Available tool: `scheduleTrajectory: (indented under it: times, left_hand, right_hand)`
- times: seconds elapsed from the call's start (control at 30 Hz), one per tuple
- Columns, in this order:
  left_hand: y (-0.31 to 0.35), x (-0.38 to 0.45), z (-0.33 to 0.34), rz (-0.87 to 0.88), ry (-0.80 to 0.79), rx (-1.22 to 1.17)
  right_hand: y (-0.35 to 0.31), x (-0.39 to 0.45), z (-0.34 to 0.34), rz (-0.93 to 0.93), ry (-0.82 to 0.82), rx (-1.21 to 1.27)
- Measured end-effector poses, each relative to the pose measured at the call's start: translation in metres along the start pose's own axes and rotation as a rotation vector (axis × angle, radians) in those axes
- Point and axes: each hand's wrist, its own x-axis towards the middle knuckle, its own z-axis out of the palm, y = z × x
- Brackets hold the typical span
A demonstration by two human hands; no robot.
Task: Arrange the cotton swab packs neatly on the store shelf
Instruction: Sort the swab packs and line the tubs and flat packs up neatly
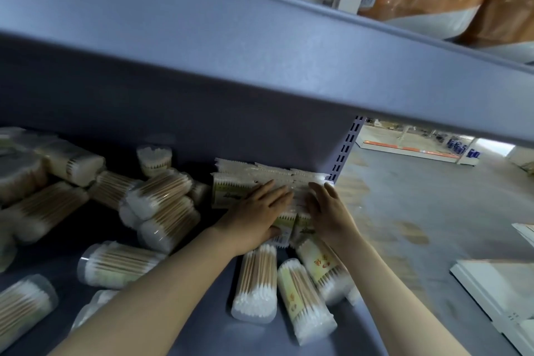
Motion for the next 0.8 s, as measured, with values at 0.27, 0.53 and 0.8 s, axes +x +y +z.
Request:
scheduleTrajectory:
  times: [0.27, 0.53, 0.8]
  left_hand:
    - [-0.004, -0.010, -0.013, -0.071, 0.081, -0.009]
    - [-0.019, -0.043, -0.029, -0.178, 0.291, -0.049]
    - [-0.046, -0.105, -0.046, -0.280, 0.491, 0.167]
  right_hand:
    - [-0.002, -0.001, -0.011, 0.031, 0.062, -0.060]
    - [-0.036, -0.012, -0.019, -0.082, 0.177, -0.094]
    - [-0.088, -0.022, 0.003, -0.259, 0.106, -0.032]
